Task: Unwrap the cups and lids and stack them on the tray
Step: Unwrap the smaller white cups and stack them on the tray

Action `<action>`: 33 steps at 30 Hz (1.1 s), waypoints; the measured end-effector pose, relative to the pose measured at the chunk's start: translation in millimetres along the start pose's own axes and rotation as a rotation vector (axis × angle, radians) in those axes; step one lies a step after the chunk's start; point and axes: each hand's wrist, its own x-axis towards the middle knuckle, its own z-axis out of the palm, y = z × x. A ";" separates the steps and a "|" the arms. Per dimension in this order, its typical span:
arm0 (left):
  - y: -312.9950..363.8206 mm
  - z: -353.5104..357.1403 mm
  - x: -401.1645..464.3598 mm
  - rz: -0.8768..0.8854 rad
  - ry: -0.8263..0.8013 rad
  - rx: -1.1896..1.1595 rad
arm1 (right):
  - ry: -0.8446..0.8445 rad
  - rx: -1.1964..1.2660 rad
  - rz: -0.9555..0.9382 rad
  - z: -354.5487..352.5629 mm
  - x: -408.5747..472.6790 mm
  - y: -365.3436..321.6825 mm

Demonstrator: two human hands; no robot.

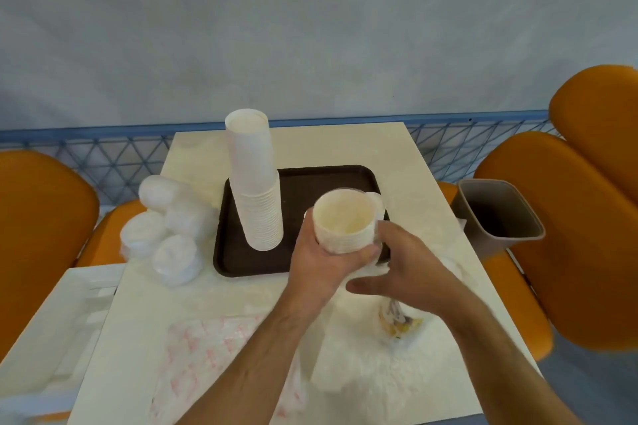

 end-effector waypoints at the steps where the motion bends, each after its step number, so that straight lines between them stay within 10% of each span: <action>1: 0.4 -7.1 -1.7 0.048 0.018 0.073 | 0.004 -0.016 -0.010 -6.3 -1.5 -2.1; 5: 6.0 -34.5 -9.5 0.154 -0.030 0.291 | 0.120 0.032 -0.166 -19.8 -6.7 -27.7; 15: -2.1 -60.7 -18.6 0.422 0.064 0.877 | -0.383 0.145 0.124 39.1 18.7 -62.0; 23: -6.8 -83.0 -25.0 0.415 -0.002 0.997 | -0.430 0.946 0.389 38.2 20.3 -54.8; 33: -10.4 -94.5 -24.5 0.286 0.058 0.872 | -0.018 1.299 0.291 1.0 10.3 -53.9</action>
